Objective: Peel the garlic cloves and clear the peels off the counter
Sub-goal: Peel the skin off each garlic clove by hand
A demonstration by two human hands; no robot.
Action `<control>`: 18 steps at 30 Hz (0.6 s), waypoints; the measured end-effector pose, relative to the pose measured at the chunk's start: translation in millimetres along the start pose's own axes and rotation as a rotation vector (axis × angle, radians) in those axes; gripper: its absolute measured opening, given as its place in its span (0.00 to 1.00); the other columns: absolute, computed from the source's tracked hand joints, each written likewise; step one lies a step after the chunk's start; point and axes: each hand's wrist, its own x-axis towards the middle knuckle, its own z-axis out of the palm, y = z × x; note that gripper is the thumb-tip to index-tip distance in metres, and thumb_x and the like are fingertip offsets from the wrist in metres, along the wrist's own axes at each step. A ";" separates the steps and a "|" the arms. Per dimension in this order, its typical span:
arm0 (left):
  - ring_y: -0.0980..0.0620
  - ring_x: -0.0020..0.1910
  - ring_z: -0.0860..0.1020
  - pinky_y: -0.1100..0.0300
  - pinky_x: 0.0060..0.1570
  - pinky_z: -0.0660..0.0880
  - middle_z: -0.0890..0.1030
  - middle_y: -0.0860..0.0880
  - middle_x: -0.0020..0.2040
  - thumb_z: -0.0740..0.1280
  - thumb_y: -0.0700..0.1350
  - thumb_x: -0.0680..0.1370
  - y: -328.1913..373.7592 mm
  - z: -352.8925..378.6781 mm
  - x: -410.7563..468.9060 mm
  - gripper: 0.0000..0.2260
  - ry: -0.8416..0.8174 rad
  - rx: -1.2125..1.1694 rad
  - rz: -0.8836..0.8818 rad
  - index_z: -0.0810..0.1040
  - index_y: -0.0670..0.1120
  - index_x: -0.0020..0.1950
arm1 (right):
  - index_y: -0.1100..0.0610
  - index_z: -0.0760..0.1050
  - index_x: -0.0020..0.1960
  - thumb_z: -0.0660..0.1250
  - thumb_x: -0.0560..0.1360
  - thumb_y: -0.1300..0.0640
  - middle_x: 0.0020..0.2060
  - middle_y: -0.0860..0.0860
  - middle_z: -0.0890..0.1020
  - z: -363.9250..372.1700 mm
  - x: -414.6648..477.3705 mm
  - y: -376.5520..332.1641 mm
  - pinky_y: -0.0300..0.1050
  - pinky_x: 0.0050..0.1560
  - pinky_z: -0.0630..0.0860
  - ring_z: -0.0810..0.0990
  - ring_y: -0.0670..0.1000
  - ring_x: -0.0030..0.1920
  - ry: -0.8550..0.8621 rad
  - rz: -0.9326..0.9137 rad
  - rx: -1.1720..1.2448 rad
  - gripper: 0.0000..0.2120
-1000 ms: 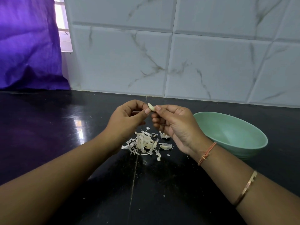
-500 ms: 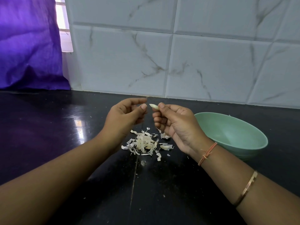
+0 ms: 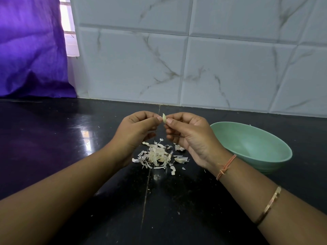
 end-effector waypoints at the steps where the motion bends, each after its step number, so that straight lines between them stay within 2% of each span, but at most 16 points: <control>1: 0.60 0.31 0.72 0.65 0.39 0.73 0.73 0.51 0.32 0.66 0.39 0.75 0.4 0.2 0.0 0.06 0.003 -0.005 -0.008 0.78 0.46 0.38 | 0.61 0.79 0.43 0.67 0.73 0.66 0.34 0.53 0.79 0.1 0.1 0.5 0.38 0.37 0.78 0.77 0.45 0.33 0.001 -0.010 -0.016 0.03; 6: 0.57 0.33 0.71 0.64 0.36 0.72 0.71 0.53 0.30 0.63 0.40 0.76 1.9 -0.1 2.7 0.09 0.094 -0.076 -0.053 0.73 0.47 0.36 | 0.62 0.79 0.44 0.69 0.72 0.68 0.34 0.52 0.79 -0.6 0.5 1.3 0.40 0.39 0.77 0.77 0.47 0.34 0.025 -0.063 -0.076 0.03; 10: 0.56 0.31 0.71 0.64 0.35 0.73 0.71 0.55 0.24 0.64 0.46 0.78 0.3 -1.9 5.8 0.15 0.183 -0.040 -0.055 0.70 0.45 0.31 | 0.61 0.78 0.44 0.68 0.72 0.70 0.35 0.51 0.80 -0.7 -0.8 -0.2 0.35 0.35 0.76 0.77 0.47 0.33 0.051 -0.131 -0.156 0.06; 12: 0.56 0.31 0.71 0.65 0.35 0.73 0.72 0.53 0.26 0.66 0.46 0.76 -1.2 -1.5 4.2 0.13 0.122 -0.032 -0.034 0.70 0.45 0.33 | 0.59 0.78 0.43 0.68 0.72 0.69 0.35 0.51 0.80 -0.2 -0.5 0.2 0.35 0.36 0.76 0.77 0.47 0.33 0.065 -0.170 -0.202 0.07; 15: 0.56 0.36 0.76 0.66 0.36 0.76 0.77 0.50 0.36 0.70 0.45 0.71 -1.8 0.5 -0.6 0.05 0.003 -0.057 -0.030 0.76 0.46 0.40 | 0.54 0.78 0.41 0.69 0.71 0.68 0.35 0.49 0.81 -0.1 2.3 2.7 0.38 0.41 0.78 0.78 0.44 0.35 0.093 -0.262 -0.310 0.09; 18: 0.57 0.35 0.77 0.65 0.38 0.76 0.81 0.51 0.36 0.72 0.44 0.66 -2.1 0.7 -0.9 0.09 -0.042 -0.022 -0.025 0.80 0.45 0.44 | 0.52 0.77 0.39 0.70 0.71 0.66 0.34 0.46 0.81 -0.6 3.6 3.5 0.38 0.42 0.78 0.79 0.43 0.36 0.123 -0.349 -0.467 0.09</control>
